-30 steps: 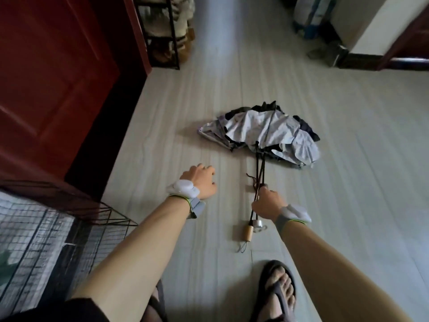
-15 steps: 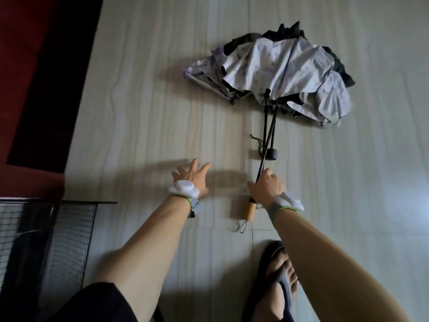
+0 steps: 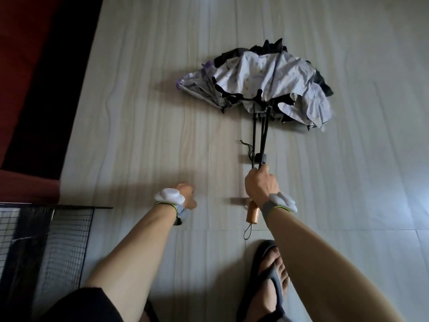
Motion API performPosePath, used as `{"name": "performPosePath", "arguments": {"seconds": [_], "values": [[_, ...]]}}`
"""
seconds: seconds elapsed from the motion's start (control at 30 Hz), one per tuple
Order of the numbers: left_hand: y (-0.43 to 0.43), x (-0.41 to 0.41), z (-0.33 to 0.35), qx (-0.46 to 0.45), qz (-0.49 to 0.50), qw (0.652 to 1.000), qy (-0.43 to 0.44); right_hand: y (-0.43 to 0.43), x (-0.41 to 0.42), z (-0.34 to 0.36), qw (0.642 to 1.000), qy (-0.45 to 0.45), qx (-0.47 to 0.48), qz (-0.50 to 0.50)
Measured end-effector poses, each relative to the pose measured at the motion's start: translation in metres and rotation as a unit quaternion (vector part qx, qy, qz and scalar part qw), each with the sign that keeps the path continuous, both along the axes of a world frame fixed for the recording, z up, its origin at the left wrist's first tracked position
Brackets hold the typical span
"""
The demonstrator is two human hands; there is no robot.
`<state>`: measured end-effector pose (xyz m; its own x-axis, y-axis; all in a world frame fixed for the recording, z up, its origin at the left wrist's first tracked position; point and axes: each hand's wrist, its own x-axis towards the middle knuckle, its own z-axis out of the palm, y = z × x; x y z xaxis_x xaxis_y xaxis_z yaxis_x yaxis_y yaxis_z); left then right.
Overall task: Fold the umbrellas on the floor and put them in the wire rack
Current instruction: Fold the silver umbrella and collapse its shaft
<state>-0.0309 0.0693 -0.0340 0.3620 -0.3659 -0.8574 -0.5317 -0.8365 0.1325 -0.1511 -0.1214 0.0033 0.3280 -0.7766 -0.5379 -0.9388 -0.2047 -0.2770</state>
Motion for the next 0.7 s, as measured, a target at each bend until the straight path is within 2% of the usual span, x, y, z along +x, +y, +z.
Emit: {"name": "performPosePath", "arguments": {"seconds": [0.2, 0.3, 0.4, 0.47, 0.57, 0.6, 0.63, 0.7], "values": [[-0.011, 0.022, 0.074, -0.042, 0.041, 0.995, -0.081, 0.006, 0.000, 0.058, 0.994, -0.103, -0.031, -0.032], [-0.020, 0.031, 0.131, -0.111, 0.080, 0.985, -0.107, 0.022, -0.015, 0.082, 0.990, -0.125, -0.049, -0.040], [-0.024, 0.033, 0.193, -0.217, 0.147, 0.952, -0.155, 0.038, -0.032, 0.110, 0.986, -0.150, -0.068, -0.013], [-0.024, 0.028, 0.229, -0.302, 0.225, 0.908, -0.185, 0.050, -0.043, 0.131, 0.981, -0.175, -0.081, 0.011], [-0.022, 0.021, 0.290, -0.460, 0.333, 0.767, -0.298, 0.066, -0.059, 0.158, 0.969, -0.213, -0.106, 0.062], [-0.018, 0.018, 0.314, -0.491, 0.352, 0.731, -0.318, 0.071, -0.066, 0.169, 0.964, -0.225, -0.119, 0.081], [-0.014, 0.018, 0.333, -0.510, 0.365, 0.708, -0.324, 0.075, -0.072, 0.175, 0.959, -0.233, -0.129, 0.100], [-0.003, 0.022, 0.366, -0.516, 0.381, 0.698, -0.317, 0.083, -0.082, 0.186, 0.950, -0.238, -0.144, 0.140]]}}
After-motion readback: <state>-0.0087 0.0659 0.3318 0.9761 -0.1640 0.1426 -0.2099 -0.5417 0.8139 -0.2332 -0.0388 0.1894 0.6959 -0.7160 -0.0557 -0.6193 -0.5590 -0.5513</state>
